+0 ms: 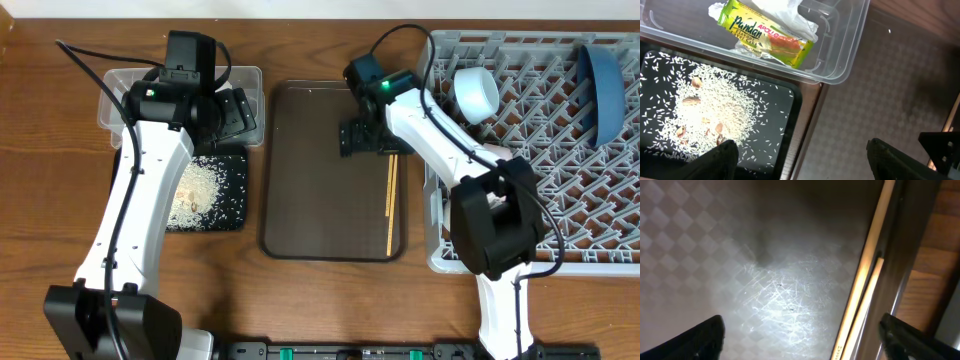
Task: Sort waste into correct bins and load items into the dishwasher rack
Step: 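Reach the right gripper to the wooden chopsticks and grasp them, then carry the chopsticks into the rack and release with the right gripper, then reach the right gripper back to the remaining chopstick and grasp it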
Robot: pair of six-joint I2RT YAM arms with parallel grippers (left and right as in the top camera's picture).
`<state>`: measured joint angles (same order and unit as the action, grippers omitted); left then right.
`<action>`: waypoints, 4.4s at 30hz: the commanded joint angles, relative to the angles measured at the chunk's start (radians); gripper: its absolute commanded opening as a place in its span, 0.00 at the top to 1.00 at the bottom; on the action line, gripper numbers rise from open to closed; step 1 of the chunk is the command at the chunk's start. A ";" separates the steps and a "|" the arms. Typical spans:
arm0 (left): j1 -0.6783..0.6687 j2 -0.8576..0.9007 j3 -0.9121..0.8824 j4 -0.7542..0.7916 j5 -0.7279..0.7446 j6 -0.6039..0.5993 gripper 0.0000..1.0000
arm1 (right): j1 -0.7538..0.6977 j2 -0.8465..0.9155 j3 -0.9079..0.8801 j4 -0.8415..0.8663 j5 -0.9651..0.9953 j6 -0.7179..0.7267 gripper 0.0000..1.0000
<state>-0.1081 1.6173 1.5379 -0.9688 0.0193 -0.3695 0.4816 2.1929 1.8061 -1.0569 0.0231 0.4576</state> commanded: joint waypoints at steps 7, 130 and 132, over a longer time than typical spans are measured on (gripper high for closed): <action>0.003 -0.013 0.016 -0.003 -0.009 0.001 0.15 | 0.004 -0.006 -0.050 0.090 0.048 0.039 0.47; 0.003 -0.013 0.016 -0.003 -0.009 0.001 0.15 | -0.550 -0.379 -0.035 0.096 -0.055 -0.574 0.69; 0.003 -0.013 0.016 -0.003 -0.009 0.001 0.15 | -0.503 -0.420 -0.035 0.079 -0.092 -0.520 0.65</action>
<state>-0.1081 1.6173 1.5379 -0.9688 0.0193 -0.3691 -0.0853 1.8748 1.7695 -0.9676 0.0380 -0.1516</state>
